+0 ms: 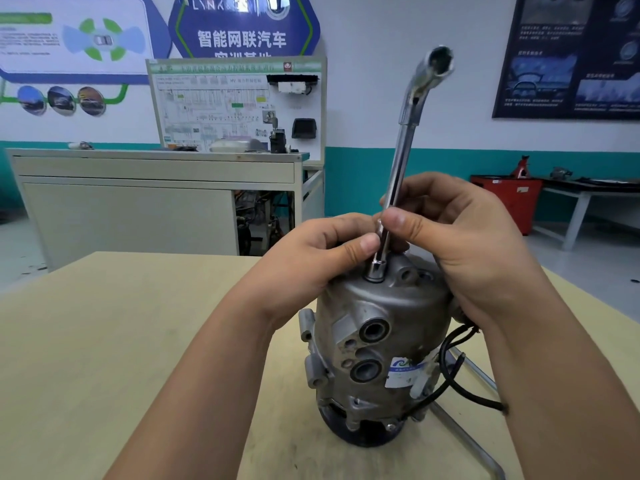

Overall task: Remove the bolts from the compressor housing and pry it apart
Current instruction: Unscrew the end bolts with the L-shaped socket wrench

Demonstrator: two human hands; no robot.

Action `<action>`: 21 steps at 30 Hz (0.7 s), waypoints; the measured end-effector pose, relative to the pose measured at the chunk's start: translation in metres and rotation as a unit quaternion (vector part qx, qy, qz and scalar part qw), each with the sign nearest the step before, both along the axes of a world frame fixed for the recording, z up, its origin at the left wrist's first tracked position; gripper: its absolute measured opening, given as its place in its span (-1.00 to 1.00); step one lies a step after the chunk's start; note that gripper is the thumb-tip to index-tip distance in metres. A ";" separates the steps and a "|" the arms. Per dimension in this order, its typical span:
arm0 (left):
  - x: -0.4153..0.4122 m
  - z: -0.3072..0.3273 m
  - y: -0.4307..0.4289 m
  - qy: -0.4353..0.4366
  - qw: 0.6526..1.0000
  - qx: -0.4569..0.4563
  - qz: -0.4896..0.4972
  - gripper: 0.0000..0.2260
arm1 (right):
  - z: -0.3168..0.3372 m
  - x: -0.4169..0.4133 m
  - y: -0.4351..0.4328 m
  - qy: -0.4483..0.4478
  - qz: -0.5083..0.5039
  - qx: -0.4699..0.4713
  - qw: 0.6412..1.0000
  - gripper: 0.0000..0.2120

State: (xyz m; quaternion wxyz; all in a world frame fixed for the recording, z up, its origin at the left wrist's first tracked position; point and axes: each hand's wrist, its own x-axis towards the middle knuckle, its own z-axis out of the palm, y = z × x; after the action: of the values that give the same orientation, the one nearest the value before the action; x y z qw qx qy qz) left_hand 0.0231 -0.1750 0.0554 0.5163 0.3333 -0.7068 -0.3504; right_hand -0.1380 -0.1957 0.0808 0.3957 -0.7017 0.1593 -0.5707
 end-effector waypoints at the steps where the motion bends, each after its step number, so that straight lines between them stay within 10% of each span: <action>1: 0.000 0.000 0.000 -0.002 1.000 -0.004 -0.003 -0.72 | 0.000 -0.001 0.000 0.001 0.006 0.004 1.000 -0.80; 21: -0.005 0.003 0.002 -0.005 0.999 0.000 0.042 -0.81 | 0.001 -0.001 0.002 0.027 0.038 0.012 0.999 -0.80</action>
State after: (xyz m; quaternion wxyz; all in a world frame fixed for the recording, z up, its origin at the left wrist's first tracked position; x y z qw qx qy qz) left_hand 0.0185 -0.1725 0.0579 0.5268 0.3644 -0.6948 -0.3269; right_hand -0.1390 -0.1935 0.0816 0.4209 -0.7177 0.1504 -0.5340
